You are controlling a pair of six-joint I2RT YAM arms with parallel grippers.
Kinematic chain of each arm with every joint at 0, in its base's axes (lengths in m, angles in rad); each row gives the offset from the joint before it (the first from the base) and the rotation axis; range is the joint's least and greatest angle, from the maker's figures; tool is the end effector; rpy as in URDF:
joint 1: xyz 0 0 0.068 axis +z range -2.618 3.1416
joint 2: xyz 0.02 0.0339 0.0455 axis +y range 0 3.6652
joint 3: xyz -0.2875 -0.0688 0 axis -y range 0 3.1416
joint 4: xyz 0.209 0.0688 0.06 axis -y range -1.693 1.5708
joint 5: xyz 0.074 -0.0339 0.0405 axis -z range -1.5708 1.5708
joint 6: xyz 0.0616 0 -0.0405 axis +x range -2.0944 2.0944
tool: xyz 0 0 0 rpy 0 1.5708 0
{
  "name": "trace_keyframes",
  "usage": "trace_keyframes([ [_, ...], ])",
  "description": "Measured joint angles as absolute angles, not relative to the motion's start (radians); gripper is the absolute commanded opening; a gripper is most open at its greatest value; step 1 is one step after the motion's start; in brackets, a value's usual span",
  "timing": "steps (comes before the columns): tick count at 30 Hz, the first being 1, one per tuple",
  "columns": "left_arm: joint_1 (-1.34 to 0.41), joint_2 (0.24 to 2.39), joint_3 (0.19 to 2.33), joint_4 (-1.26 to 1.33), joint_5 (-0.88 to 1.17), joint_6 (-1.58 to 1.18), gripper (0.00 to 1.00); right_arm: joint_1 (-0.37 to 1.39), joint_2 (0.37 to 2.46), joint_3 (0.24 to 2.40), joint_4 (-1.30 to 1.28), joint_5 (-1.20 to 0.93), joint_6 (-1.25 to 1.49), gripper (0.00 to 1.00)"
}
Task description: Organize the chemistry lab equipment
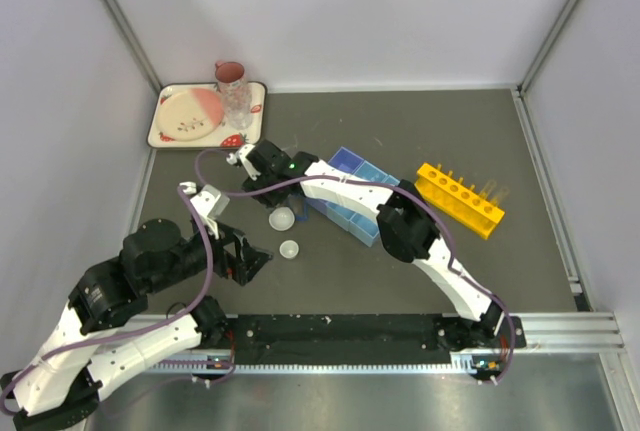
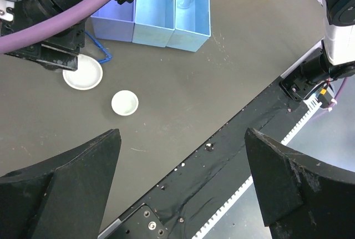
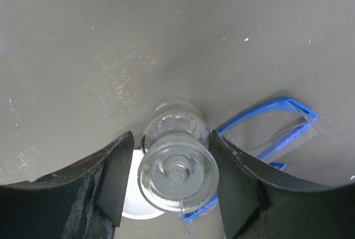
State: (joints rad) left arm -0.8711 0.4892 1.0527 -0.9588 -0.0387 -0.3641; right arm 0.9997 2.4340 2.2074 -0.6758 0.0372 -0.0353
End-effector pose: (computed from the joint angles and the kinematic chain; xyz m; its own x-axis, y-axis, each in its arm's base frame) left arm 0.0250 -0.0260 0.3588 -0.4958 0.0364 -0.8677 0.6046 0.7318 -0.3147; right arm 0.2936 0.4528 0.2055 -0.3947 -0.6796 -0.6183 -0.8427 0.5359 -0.0510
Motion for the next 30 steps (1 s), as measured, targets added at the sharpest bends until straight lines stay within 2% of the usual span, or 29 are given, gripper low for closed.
trace_keyframes([
  [4, -0.871, 0.489, 1.053, -0.959, -0.041, -0.364, 0.99, 1.0, 2.434, 2.207, -0.674, 0.047, -0.035, 0.5],
  [12, -0.871, 0.489, 1.053, -0.959, -0.043, -0.364, 0.99, 1.0, 2.434, 2.207, -0.673, 0.055, -0.035, 0.32],
  [30, -0.871, 0.487, 1.053, -0.959, -0.043, -0.364, 0.99, 1.0, 2.432, 2.215, -0.673, 0.078, -0.044, 0.31],
])
